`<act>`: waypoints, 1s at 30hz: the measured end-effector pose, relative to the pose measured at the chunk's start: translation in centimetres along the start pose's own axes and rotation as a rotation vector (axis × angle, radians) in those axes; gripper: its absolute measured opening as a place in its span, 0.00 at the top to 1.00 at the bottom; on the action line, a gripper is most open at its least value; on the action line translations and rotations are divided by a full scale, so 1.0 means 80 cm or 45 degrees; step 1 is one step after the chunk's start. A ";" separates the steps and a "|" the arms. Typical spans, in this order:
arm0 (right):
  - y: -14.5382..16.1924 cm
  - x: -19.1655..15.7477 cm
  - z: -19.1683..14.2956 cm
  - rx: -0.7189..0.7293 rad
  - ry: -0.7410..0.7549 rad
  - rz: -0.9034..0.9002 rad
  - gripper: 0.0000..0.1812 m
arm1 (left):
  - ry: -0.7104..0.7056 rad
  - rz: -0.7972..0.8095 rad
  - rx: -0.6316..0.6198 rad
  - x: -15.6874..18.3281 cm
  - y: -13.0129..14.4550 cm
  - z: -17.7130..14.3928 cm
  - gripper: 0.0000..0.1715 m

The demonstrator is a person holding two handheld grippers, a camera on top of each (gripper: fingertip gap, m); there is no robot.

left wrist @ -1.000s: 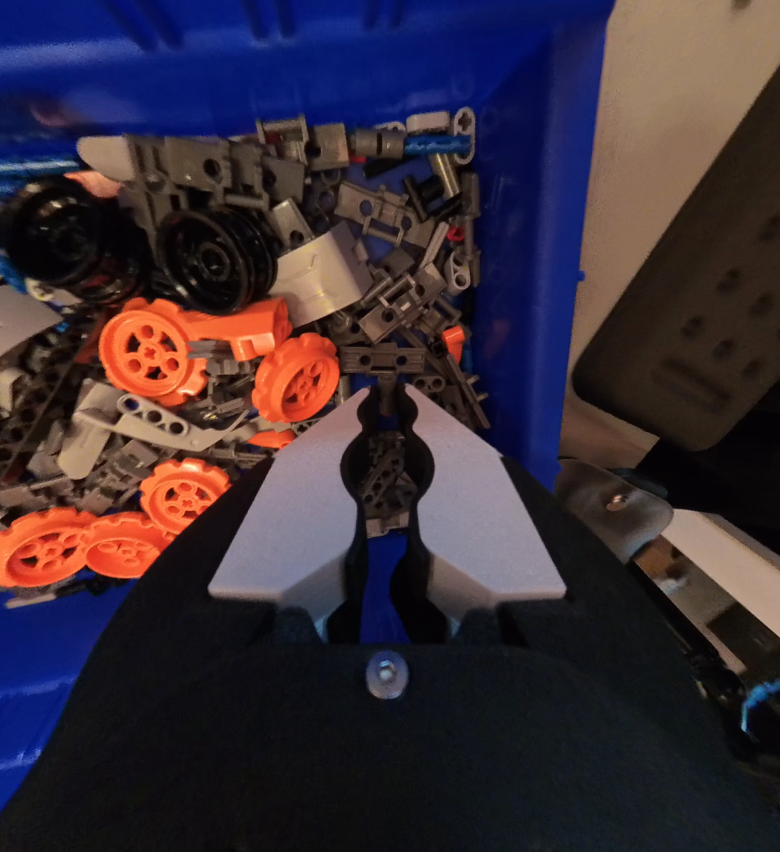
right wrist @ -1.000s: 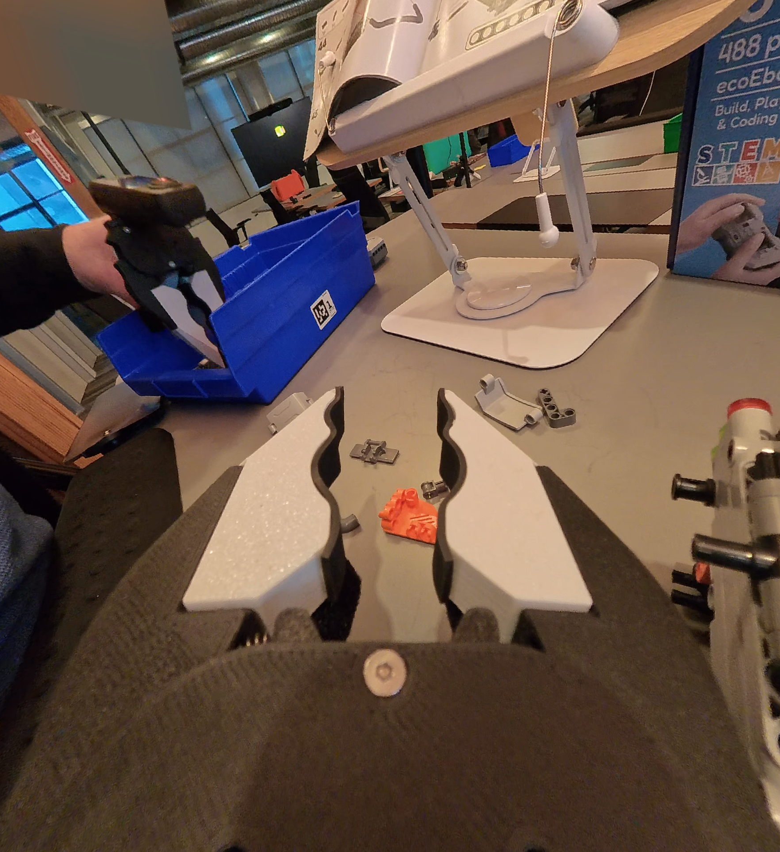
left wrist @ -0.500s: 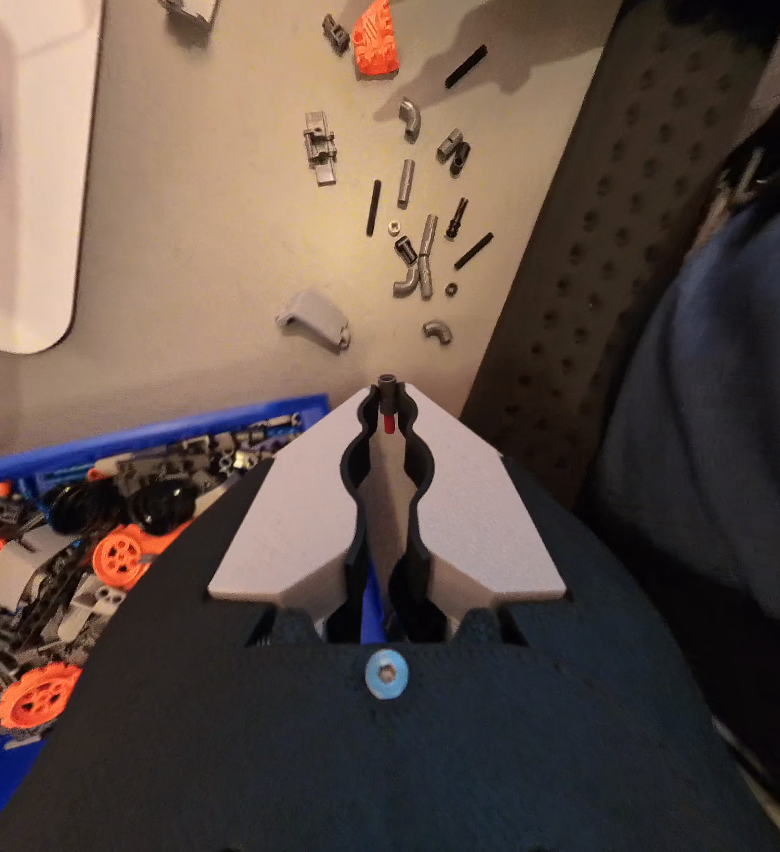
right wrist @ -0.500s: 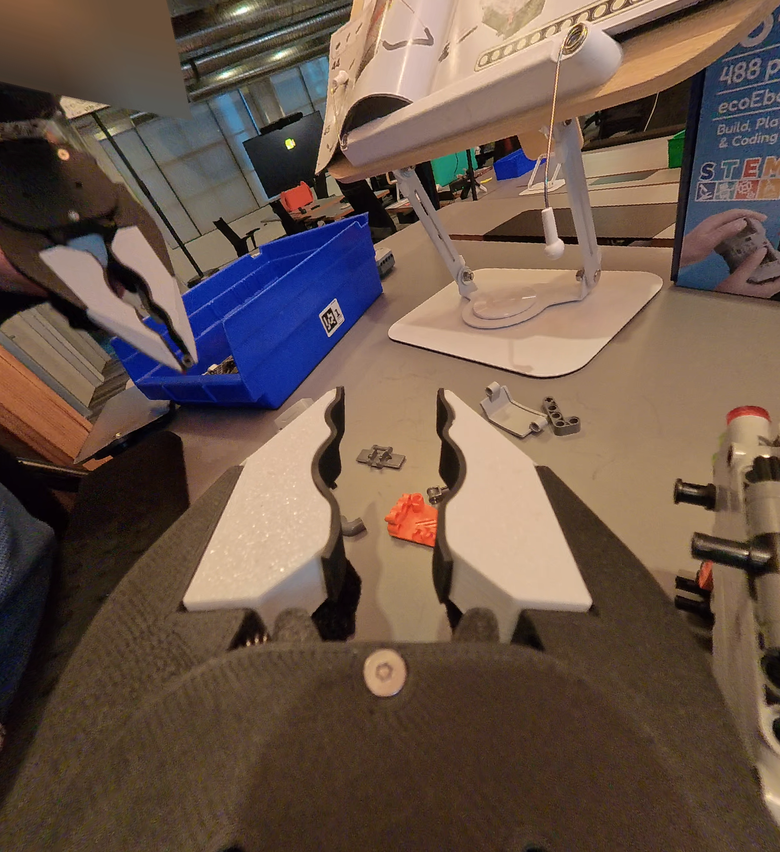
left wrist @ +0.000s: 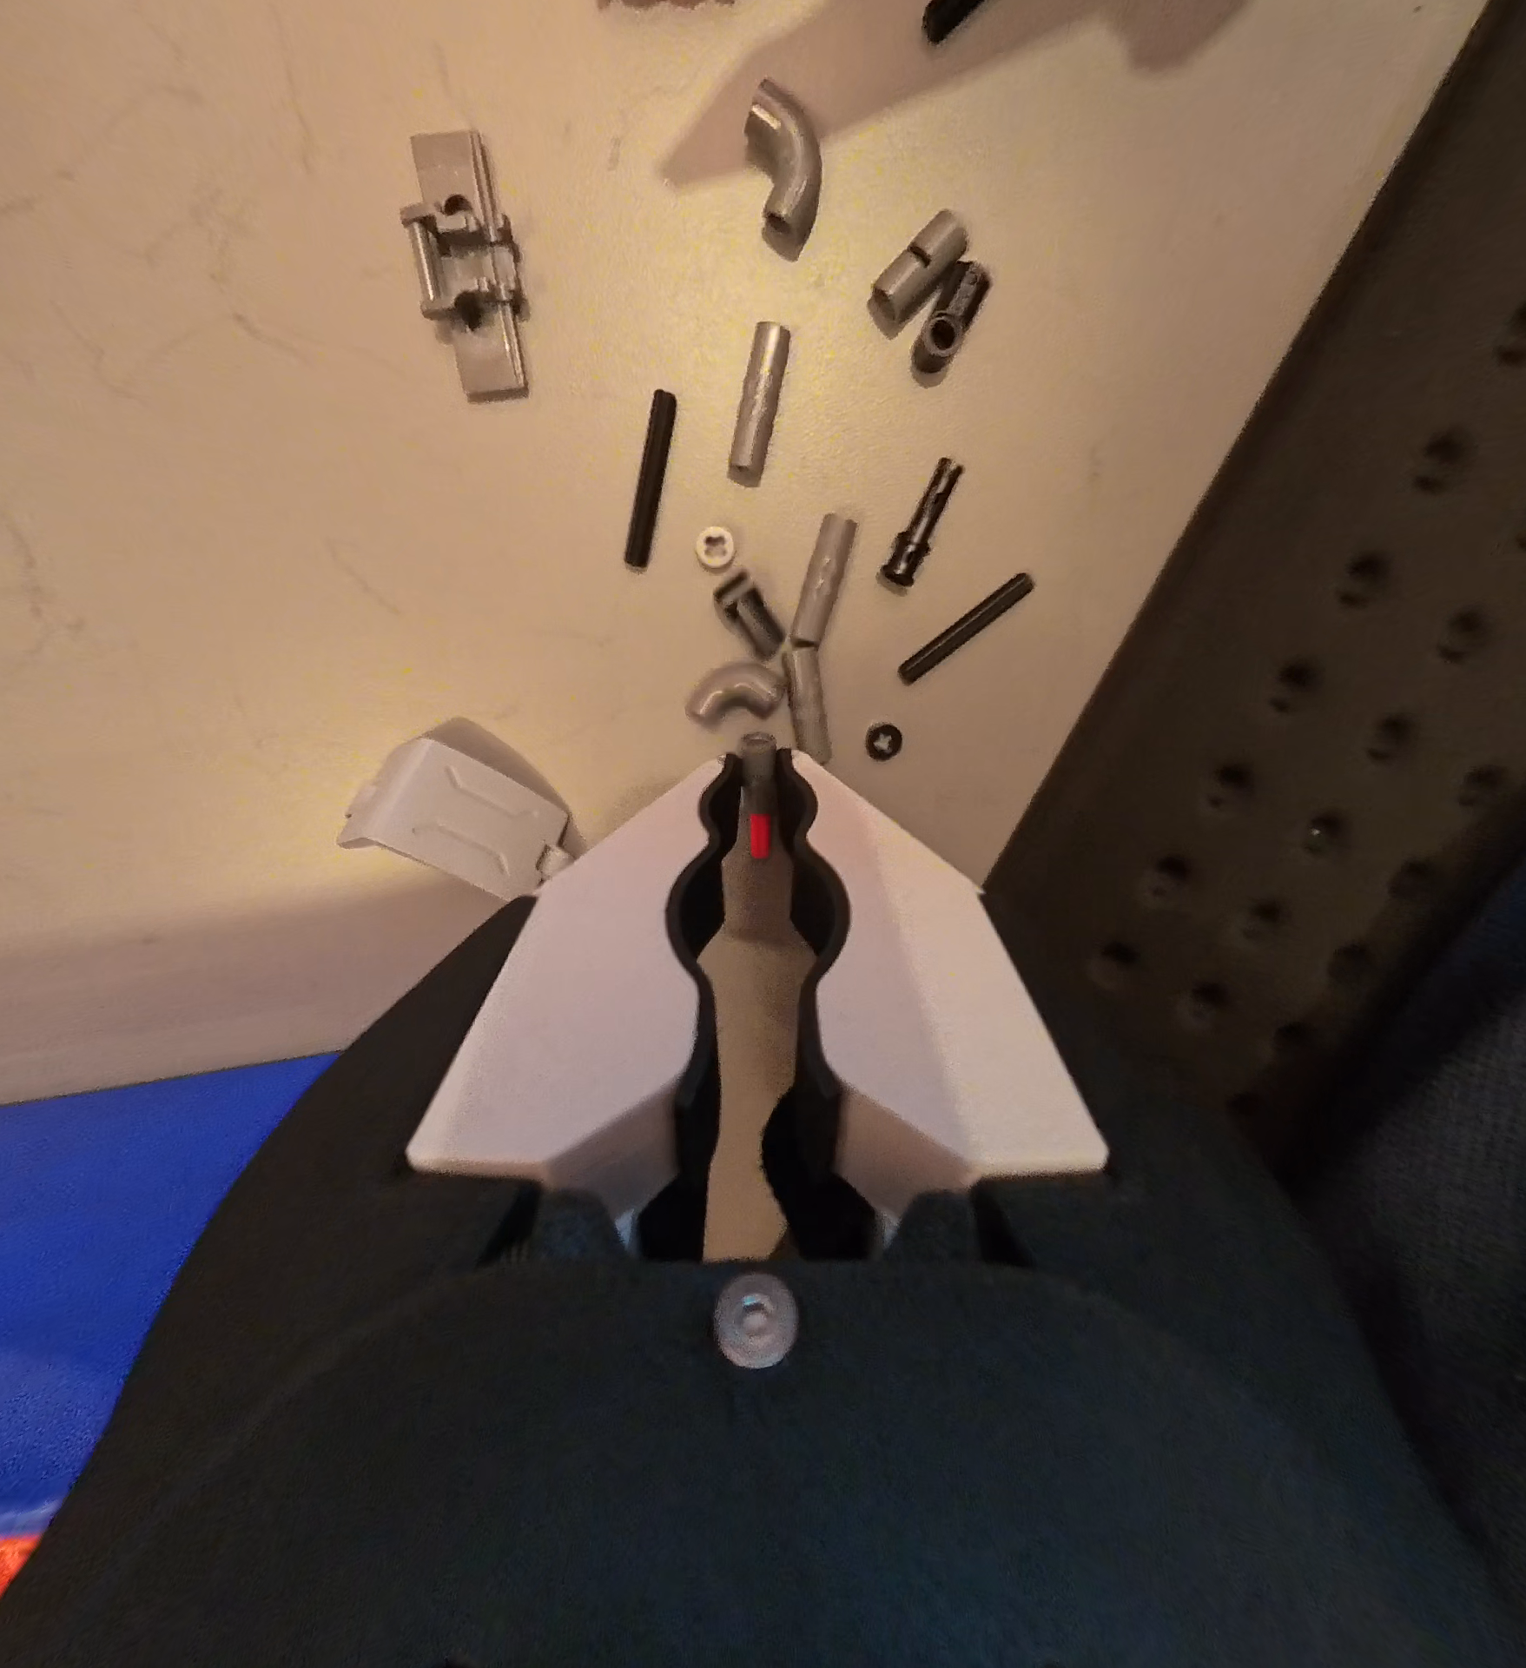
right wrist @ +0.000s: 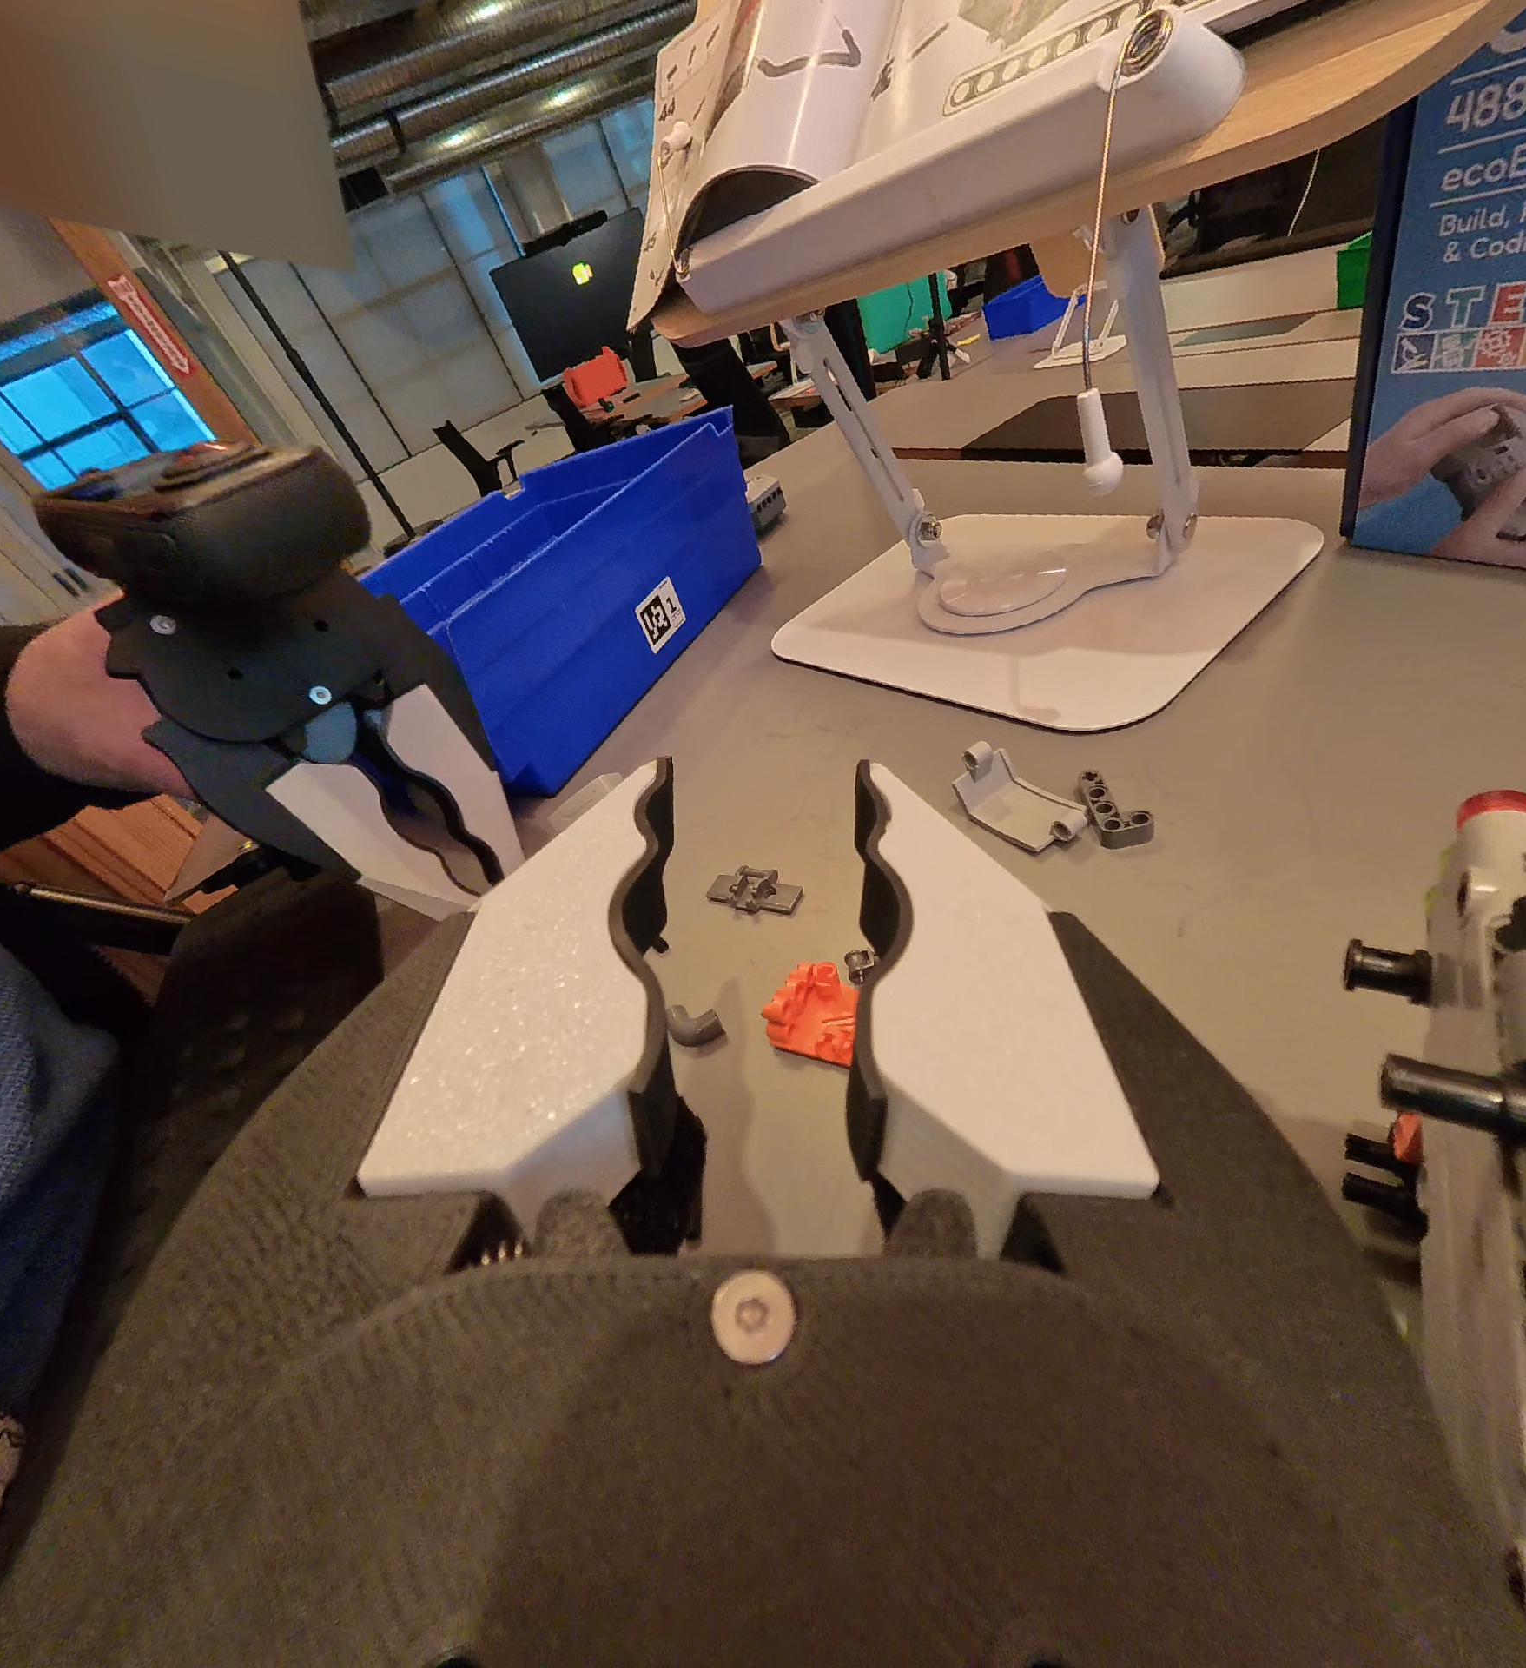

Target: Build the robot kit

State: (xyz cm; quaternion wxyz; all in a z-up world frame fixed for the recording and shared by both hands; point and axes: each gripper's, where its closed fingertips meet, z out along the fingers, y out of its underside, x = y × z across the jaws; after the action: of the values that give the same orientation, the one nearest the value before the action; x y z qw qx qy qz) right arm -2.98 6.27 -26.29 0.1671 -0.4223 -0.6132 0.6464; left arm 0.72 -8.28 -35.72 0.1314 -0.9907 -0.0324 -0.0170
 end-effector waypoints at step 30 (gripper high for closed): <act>-0.008 0.000 -0.007 0.045 0.000 0.004 0.79 | -0.139 -0.281 -0.339 -0.148 0.207 -0.068 0.94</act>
State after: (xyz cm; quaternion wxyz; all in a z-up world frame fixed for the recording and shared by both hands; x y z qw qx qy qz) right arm -2.77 6.75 -25.64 0.1737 -0.4201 -0.6010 0.6574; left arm -10.08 -26.36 -35.23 -0.0054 -0.9892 -0.1454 0.0184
